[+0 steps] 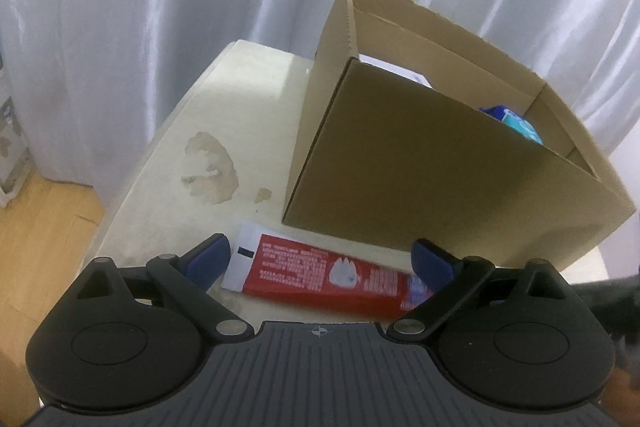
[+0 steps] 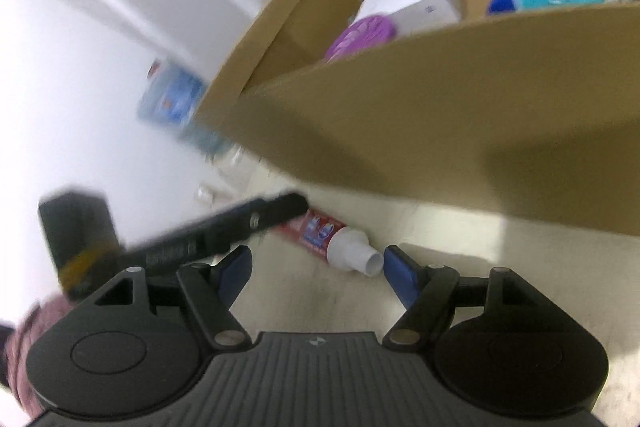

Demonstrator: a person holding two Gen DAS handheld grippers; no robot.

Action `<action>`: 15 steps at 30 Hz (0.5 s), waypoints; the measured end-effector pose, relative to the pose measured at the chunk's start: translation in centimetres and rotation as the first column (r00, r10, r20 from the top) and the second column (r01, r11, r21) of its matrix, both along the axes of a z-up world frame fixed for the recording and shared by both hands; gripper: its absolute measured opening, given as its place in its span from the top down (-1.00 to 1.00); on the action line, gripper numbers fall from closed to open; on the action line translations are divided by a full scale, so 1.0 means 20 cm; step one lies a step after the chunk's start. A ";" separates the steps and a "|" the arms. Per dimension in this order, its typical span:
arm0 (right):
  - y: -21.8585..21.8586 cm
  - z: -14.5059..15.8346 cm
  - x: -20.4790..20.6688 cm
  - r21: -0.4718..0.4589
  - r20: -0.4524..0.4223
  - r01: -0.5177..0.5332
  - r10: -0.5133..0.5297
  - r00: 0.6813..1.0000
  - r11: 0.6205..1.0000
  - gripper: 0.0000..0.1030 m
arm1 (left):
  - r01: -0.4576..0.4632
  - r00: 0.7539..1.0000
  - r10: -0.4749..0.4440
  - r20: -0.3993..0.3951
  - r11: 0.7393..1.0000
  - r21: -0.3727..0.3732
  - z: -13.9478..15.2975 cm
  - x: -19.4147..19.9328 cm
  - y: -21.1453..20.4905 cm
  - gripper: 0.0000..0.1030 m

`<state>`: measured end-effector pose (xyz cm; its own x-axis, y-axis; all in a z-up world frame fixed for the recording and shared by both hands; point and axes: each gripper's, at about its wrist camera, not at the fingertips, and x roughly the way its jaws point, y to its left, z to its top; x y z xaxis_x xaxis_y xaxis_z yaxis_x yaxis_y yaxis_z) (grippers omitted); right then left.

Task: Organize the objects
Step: 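Move the right tool down to the red toothpaste tube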

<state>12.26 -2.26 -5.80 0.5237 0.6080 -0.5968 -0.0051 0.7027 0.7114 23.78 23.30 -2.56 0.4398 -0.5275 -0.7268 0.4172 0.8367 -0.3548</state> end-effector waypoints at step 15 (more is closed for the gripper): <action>0.02 0.11 -0.14 -0.197 0.035 -0.122 0.132 0.991 0.973 -0.47 | -0.145 0.989 0.144 -0.020 0.987 -0.066 0.11 -0.17 0.18 -0.83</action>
